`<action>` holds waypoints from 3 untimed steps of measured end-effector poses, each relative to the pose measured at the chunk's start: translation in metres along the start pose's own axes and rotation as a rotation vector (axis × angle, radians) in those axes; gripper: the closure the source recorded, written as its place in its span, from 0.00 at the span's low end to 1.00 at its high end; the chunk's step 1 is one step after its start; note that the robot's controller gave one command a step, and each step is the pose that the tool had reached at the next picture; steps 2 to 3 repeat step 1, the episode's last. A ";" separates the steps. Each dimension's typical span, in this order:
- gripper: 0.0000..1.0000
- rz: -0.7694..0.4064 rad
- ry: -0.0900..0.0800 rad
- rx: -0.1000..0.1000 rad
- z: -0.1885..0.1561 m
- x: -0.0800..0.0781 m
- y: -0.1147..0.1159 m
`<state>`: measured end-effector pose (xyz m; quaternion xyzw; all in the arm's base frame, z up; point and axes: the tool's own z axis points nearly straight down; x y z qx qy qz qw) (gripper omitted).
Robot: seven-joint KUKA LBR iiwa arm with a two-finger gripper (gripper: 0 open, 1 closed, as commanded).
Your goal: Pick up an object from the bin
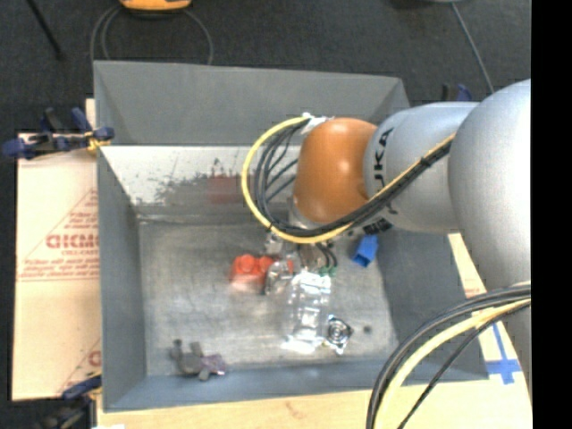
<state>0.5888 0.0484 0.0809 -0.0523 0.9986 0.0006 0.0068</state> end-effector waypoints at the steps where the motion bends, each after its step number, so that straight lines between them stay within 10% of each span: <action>1: 1.00 -0.272 0.002 0.001 -0.135 -0.008 0.015; 3: 1.00 -0.272 0.002 0.001 -0.135 -0.008 0.015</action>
Offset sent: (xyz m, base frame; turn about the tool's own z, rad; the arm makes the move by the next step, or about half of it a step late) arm 0.0020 0.0156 0.1307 -0.2729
